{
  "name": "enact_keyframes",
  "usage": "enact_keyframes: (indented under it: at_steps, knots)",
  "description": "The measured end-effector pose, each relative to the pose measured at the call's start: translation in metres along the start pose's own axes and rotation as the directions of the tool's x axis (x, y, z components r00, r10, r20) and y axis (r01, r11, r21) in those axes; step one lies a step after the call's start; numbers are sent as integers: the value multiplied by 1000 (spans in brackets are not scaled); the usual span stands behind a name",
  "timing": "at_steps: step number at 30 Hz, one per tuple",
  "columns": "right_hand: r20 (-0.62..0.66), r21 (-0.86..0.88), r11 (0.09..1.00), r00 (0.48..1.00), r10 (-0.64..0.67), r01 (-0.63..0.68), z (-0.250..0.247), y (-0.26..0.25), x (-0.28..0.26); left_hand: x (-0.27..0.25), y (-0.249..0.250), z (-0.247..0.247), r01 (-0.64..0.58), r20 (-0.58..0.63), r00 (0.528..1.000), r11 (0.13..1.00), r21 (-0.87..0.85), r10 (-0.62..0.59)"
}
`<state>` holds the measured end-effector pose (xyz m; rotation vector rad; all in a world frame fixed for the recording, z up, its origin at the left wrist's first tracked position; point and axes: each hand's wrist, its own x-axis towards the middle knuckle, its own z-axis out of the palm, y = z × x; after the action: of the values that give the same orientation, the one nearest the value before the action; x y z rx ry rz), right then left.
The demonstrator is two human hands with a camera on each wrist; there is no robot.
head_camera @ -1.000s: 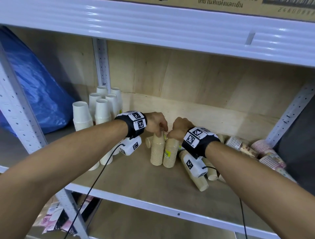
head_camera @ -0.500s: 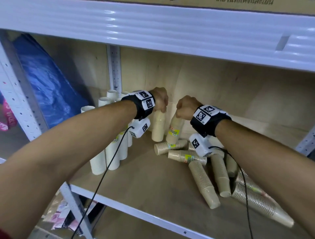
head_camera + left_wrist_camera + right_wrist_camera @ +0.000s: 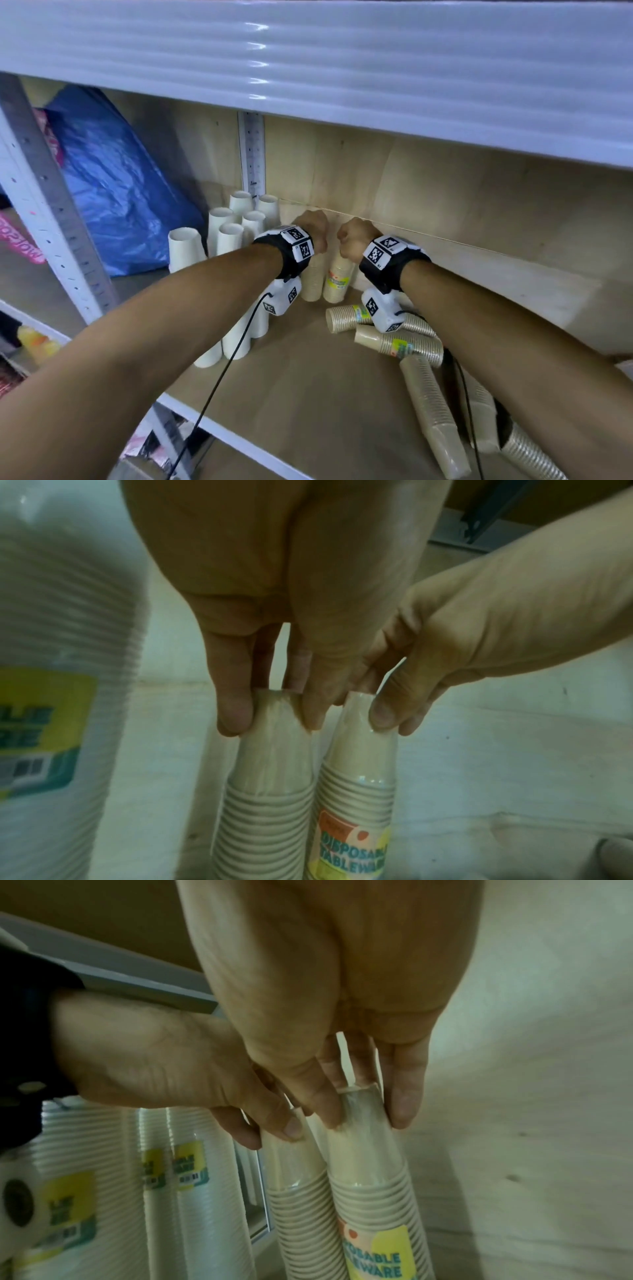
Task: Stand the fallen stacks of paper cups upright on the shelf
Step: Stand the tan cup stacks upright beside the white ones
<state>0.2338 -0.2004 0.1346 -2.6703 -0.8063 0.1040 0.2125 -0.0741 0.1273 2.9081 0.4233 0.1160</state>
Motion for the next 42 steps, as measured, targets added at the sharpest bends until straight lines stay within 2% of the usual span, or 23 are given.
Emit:
enact_keyframes:
  at_steps: [4,7,10,14,18,22,25,29,37,42]
  knots:
    - [51,-58,998,998,40,-37,43,35,58,5,-7,14,0,18,1000,1000,12,0]
    - [86,-89,994,994,66,-58,40,27,46,8,-9,23,13,30,999,1000,-14,-12]
    - [83,-79,997,996,-20,27,34,19,34,7,-8,28,4,32,999,1000,-20,-3]
    - [92,-19,997,993,-77,79,29,20,29,6,-5,27,20,76,997,1000,-6,-19]
    - [109,-27,994,989,-104,108,28,21,25,7,-7,25,49,70,996,998,-33,-47]
    - [82,-32,991,988,-128,131,31,22,24,5,-8,23,81,73,995,992,-91,-75]
    - [57,-36,989,988,-144,146,33,22,24,3,-9,24,62,76,996,992,-111,-54]
    - [33,-38,988,988,-150,151,36,21,27,3,-9,24,-4,62,998,997,-81,9]
    - [47,-48,991,992,-120,122,37,21,30,1,-8,22,45,42,998,996,-81,-42]
    - [61,-28,994,993,-101,103,35,19,27,5,-7,26,10,48,999,996,-85,-6]
